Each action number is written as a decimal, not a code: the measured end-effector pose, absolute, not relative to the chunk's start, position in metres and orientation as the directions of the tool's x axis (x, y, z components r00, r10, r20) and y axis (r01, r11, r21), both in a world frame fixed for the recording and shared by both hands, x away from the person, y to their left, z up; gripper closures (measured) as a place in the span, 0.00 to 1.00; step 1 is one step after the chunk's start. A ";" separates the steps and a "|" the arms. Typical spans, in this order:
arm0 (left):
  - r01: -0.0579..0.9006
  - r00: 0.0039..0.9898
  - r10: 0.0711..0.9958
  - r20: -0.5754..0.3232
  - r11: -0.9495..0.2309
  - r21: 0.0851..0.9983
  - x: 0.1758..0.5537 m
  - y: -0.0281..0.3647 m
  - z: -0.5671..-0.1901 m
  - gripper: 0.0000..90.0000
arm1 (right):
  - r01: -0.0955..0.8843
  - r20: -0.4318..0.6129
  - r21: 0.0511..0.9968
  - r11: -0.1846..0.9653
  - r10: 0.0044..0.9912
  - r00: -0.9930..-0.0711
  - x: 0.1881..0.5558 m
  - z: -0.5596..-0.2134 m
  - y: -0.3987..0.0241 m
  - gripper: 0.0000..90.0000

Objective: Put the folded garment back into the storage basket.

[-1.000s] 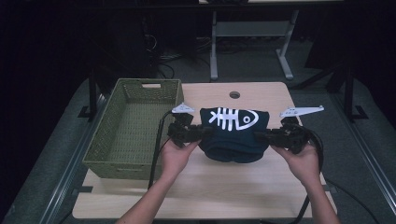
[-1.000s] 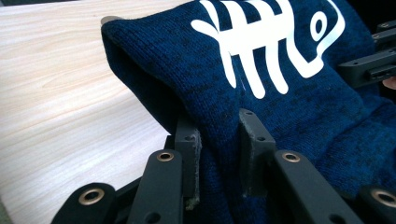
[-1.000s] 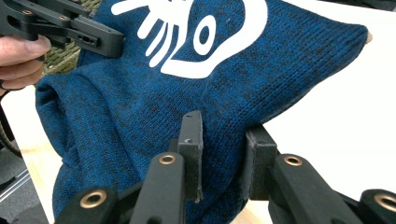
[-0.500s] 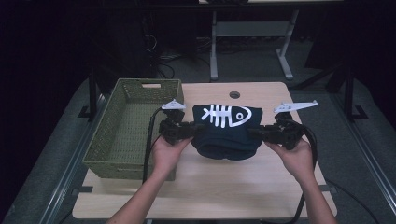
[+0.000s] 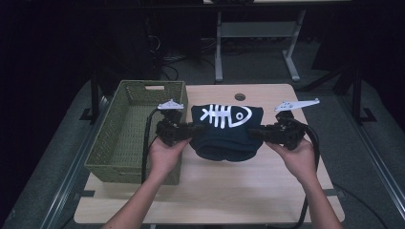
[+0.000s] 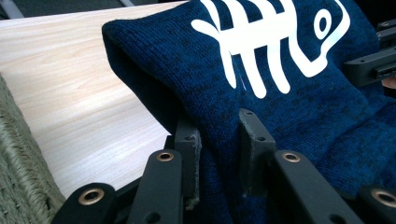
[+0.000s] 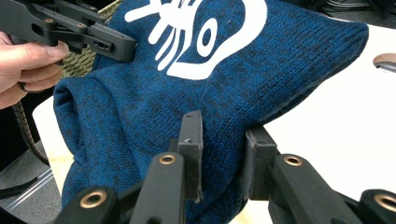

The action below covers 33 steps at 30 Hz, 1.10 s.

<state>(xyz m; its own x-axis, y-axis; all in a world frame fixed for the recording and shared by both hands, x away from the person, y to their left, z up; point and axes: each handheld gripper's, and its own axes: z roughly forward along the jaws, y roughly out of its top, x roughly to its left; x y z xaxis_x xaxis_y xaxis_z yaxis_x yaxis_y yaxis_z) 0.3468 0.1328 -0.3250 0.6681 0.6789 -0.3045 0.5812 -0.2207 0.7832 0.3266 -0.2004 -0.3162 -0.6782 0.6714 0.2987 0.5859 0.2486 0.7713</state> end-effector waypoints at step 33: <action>0.595 0.623 0.719 -0.307 -0.183 0.782 0.351 0.184 -0.311 0.80 | 0.575 0.319 0.773 0.267 0.619 -0.717 0.350 -0.303 -0.152 0.81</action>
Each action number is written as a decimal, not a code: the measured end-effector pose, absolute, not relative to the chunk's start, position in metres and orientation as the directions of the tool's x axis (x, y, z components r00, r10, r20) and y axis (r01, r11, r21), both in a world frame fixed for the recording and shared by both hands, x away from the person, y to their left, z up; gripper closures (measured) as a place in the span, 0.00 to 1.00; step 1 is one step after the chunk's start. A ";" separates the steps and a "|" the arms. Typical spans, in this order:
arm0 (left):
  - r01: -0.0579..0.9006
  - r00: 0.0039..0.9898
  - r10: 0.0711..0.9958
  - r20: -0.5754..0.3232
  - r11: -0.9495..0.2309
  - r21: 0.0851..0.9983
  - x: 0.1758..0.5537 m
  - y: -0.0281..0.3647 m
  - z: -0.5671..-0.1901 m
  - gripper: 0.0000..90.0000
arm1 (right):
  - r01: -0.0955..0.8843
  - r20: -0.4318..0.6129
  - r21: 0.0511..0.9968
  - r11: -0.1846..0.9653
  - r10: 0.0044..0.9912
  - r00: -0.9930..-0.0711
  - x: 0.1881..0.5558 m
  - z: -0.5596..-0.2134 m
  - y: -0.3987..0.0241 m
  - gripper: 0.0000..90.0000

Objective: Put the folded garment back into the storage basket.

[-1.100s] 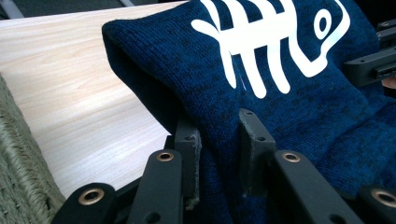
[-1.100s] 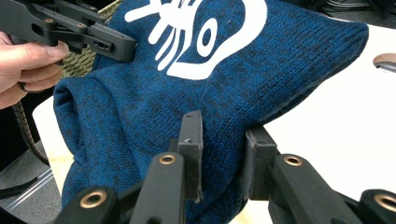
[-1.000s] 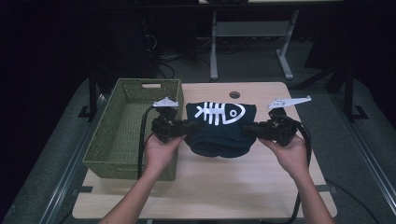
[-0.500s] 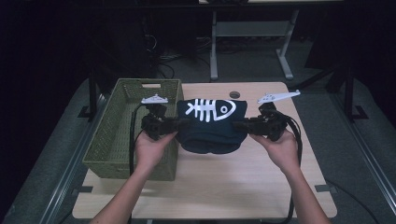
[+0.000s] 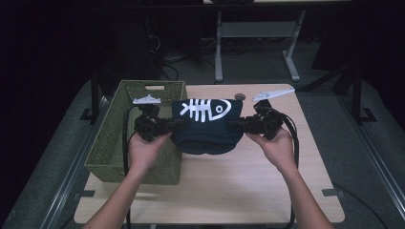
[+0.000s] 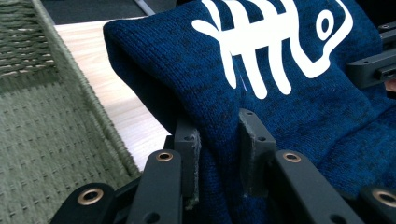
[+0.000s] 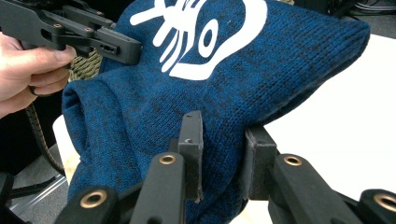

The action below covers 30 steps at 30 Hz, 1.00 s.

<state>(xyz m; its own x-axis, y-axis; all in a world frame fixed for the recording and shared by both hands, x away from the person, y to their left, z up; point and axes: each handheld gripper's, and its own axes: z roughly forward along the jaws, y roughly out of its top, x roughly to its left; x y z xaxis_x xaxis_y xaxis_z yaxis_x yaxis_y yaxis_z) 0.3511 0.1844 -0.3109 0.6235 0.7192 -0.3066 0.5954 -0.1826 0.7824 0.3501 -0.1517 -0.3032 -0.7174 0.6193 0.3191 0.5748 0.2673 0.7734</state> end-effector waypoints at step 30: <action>0.609 0.581 0.756 -0.301 -0.159 0.777 0.353 0.235 -0.307 0.80 | 0.569 0.329 0.769 0.292 0.581 -0.744 0.370 -0.301 -0.097 0.81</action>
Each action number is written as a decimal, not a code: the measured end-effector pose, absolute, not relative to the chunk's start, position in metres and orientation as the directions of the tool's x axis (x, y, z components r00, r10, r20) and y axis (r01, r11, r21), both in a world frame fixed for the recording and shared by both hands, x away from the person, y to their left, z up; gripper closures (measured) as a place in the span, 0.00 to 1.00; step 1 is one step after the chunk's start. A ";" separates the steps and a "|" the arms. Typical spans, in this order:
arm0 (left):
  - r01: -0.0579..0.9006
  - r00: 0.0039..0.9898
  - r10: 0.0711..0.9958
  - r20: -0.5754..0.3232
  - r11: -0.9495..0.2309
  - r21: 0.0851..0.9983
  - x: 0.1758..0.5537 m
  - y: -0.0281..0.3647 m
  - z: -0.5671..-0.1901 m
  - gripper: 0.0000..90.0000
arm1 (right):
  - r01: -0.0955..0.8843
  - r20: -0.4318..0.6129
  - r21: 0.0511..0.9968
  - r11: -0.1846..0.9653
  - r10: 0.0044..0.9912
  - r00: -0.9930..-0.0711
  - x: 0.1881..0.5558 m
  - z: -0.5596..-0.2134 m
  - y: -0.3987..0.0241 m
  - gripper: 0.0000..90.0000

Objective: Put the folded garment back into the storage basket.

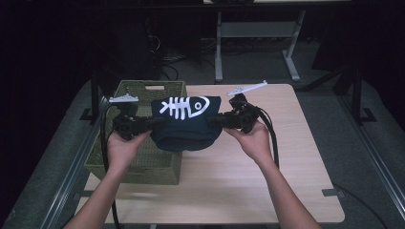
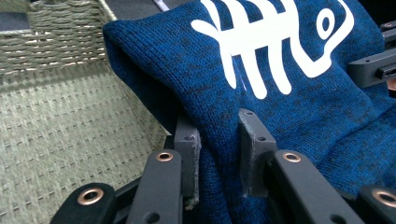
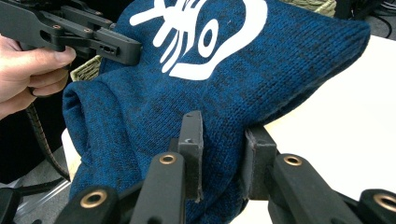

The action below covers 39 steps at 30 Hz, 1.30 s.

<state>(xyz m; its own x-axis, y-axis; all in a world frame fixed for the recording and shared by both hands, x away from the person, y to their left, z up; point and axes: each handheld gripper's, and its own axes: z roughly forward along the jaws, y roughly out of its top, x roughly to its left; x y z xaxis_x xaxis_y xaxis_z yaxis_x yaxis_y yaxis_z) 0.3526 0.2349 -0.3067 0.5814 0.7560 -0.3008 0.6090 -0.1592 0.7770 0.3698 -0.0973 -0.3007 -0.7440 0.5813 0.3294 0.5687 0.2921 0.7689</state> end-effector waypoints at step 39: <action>0.648 0.479 0.827 -0.293 -0.108 0.754 0.349 0.302 -0.309 0.80 | 0.566 0.343 0.758 0.324 0.540 -0.768 0.390 -0.309 -0.022 0.81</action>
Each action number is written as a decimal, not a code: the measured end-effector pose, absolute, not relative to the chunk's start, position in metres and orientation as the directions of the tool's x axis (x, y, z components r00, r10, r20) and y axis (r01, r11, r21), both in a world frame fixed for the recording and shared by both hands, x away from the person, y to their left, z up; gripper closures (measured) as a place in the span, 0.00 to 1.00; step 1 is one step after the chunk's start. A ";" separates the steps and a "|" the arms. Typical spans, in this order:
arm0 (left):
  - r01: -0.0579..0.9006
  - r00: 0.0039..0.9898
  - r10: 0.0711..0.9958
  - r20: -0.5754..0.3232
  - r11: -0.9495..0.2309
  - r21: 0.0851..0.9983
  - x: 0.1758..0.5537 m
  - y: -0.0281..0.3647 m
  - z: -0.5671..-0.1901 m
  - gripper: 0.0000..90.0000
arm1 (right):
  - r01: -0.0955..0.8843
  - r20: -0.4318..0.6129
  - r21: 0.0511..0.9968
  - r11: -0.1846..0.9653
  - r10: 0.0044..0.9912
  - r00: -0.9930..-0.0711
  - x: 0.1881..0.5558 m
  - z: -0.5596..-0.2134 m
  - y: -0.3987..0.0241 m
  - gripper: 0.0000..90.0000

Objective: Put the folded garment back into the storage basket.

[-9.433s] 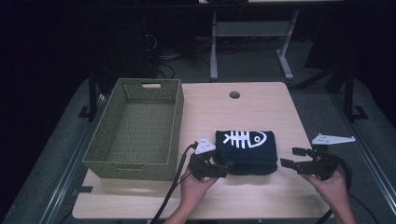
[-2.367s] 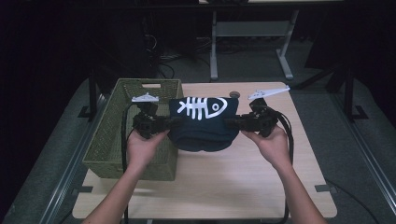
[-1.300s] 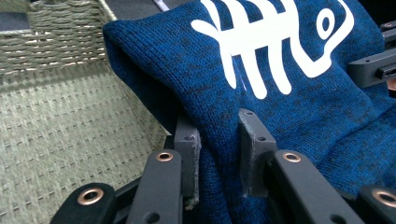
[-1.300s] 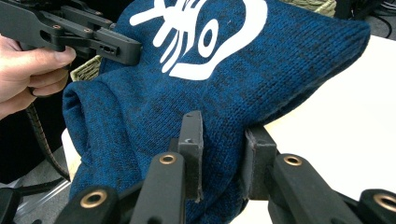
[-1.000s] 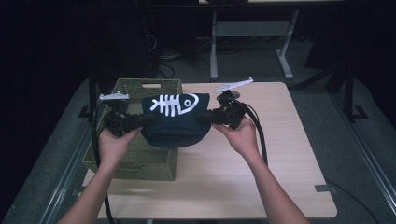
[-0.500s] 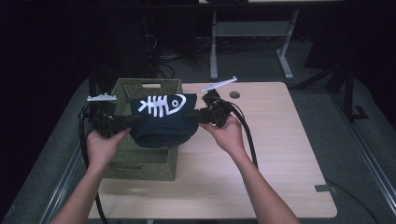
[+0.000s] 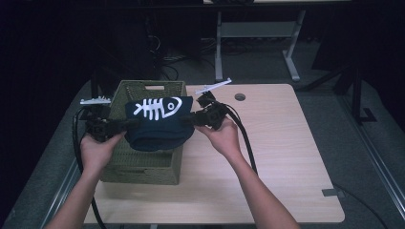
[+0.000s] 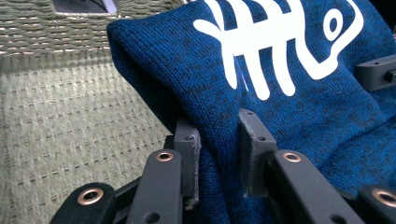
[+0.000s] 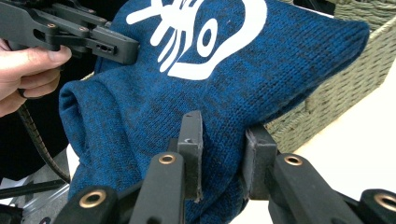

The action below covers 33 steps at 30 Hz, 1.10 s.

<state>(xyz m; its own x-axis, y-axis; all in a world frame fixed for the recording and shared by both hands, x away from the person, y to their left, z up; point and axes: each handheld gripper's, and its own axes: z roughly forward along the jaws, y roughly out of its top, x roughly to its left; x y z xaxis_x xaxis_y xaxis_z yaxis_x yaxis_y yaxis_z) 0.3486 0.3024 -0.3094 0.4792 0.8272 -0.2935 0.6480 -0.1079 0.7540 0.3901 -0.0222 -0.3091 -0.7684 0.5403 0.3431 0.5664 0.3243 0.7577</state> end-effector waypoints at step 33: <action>0.689 0.391 0.875 -0.284 -0.074 0.721 0.351 0.347 -0.326 0.78 | 0.579 0.362 0.743 0.335 0.526 -0.769 0.400 -0.327 0.032 0.80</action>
<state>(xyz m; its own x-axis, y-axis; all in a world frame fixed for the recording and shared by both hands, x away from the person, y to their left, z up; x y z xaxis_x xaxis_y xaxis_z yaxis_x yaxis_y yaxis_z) 0.3511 0.3468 -0.3257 0.3912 0.8753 -0.2841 0.6891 -0.0740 0.7209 0.4000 0.0321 -0.3273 -0.7692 0.5263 0.3624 0.5793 0.3349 0.7432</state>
